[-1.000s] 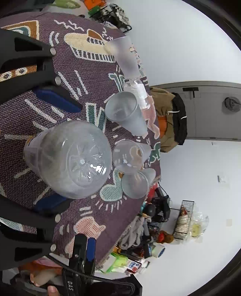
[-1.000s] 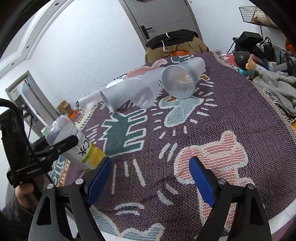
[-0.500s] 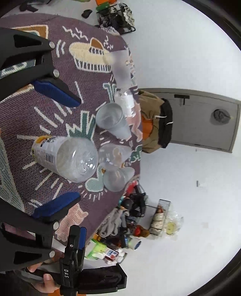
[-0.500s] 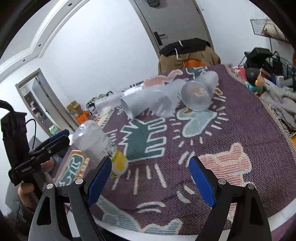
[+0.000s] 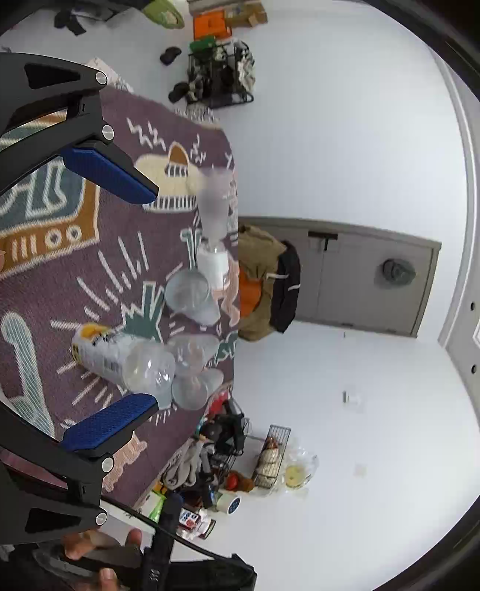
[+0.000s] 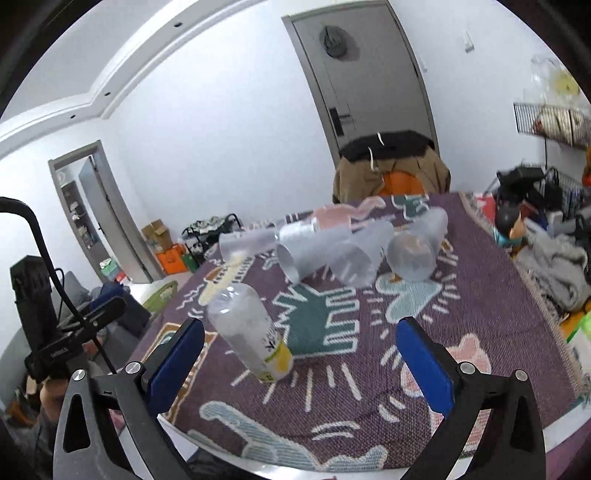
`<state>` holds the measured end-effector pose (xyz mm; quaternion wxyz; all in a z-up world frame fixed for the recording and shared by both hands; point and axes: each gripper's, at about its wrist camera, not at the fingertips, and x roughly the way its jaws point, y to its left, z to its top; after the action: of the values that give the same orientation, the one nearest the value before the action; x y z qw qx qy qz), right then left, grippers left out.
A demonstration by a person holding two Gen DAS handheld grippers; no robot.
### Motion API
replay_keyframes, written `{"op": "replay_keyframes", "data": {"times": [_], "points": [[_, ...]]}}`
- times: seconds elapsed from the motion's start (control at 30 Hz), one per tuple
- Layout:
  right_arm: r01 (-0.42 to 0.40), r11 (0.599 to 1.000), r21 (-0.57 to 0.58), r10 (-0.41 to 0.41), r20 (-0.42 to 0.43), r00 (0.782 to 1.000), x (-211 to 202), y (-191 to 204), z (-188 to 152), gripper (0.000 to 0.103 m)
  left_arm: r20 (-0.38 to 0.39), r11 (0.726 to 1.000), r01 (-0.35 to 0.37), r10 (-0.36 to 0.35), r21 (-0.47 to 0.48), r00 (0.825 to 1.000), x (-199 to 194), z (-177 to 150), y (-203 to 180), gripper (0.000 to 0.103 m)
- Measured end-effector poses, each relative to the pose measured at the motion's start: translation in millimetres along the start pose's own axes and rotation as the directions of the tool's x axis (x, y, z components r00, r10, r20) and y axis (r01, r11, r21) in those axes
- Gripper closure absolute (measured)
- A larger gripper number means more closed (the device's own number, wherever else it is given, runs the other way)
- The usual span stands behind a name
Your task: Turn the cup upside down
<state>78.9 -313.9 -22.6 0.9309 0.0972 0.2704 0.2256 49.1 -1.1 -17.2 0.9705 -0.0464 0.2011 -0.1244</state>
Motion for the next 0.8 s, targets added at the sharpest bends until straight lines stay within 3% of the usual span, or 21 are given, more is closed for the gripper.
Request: {"op": "replay_keyframes", "data": {"times": [0.3, 0.63, 0.8], "points": [[-0.006, 0.999, -0.052, 0.008, 0.033, 0.999, -16, 17, -1, 0.0, 0.018, 0.995, -0.102, 0.103, -0.021, 0.995, -35, -21, 30, 0.0], [-0.018, 0.997, -0.07, 0.021, 0.041, 0.999, -25, 25, -14, 0.0, 0.057, 0.981, -0.193, 0.192, 0.012, 0.98, -64, -33, 33, 0.0], [-0.007, 0.996, -0.084, 0.01, 0.028, 1.0, -25, 28, -26, 0.0, 0.055, 0.98, -0.197, 0.197, -0.001, 0.979, -71, -43, 30, 0.0]]}}
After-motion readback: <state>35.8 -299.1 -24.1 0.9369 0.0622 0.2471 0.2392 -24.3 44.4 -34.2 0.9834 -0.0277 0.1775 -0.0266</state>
